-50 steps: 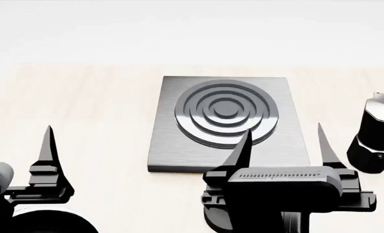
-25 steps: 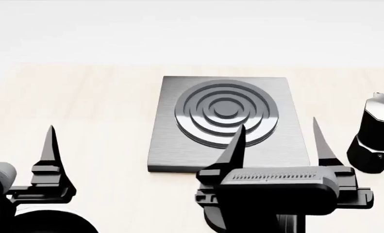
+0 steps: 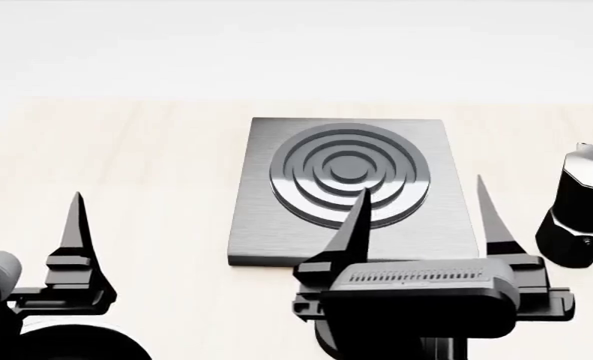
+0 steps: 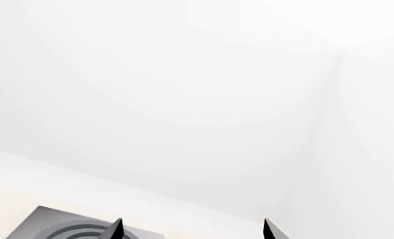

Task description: Turn on the stove.

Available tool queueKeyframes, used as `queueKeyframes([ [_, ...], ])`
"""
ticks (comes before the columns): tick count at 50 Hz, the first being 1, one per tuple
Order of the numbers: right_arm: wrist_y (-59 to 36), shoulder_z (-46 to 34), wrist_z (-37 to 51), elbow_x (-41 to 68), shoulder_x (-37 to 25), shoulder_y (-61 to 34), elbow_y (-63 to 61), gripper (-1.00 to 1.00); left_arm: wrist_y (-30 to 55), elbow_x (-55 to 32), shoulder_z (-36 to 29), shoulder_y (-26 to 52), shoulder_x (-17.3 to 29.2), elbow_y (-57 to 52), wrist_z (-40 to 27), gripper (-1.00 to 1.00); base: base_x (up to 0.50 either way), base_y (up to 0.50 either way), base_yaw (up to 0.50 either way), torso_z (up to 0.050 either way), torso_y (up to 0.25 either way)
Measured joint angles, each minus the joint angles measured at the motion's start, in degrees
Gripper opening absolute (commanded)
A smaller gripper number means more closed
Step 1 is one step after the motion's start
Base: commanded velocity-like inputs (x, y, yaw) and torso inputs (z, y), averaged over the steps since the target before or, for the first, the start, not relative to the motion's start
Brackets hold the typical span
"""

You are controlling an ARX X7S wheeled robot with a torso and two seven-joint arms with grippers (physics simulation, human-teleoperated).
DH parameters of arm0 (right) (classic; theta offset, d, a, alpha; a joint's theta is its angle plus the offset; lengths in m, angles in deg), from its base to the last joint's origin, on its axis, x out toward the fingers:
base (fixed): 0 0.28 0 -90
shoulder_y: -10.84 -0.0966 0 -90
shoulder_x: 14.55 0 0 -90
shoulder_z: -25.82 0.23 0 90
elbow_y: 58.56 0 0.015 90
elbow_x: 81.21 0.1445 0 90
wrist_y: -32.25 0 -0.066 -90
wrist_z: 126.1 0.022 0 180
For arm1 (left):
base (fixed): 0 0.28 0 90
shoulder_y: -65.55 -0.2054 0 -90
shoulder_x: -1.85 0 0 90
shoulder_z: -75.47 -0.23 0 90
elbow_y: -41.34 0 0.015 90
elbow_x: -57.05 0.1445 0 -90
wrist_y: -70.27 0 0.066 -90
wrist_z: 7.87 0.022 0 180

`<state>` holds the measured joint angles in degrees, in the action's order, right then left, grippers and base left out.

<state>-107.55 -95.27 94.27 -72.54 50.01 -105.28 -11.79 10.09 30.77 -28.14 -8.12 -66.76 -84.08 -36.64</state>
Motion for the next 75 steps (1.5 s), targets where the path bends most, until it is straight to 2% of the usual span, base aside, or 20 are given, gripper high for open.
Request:
queueKeyframes([
  [75, -1.57, -1.21, 1.01, -0.22, -0.22, -1.15, -3.54, 1.0, 2.93, -2.66, 0.28, 0.42, 2.3, -8.77, -3.25, 1.0, 0.0, 0.0, 0.0, 0.0, 0.0],
])
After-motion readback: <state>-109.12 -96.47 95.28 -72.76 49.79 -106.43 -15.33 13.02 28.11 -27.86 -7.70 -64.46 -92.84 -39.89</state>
